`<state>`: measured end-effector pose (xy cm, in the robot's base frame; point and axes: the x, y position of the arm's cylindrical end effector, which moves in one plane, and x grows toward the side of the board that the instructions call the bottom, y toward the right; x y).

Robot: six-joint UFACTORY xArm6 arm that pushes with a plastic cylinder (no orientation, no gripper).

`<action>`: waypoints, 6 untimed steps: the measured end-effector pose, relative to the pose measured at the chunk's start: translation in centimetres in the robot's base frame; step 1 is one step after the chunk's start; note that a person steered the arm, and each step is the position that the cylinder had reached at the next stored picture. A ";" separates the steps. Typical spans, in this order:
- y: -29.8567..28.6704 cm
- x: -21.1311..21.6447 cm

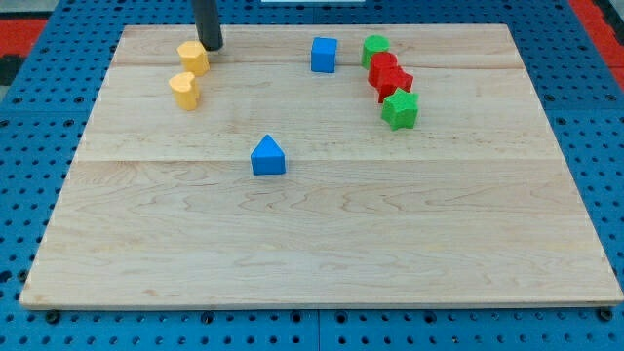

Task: Point at the green circle

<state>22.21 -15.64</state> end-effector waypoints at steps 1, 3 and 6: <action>-1.1 1.2; 3.4 3.6; 21.2 -2.7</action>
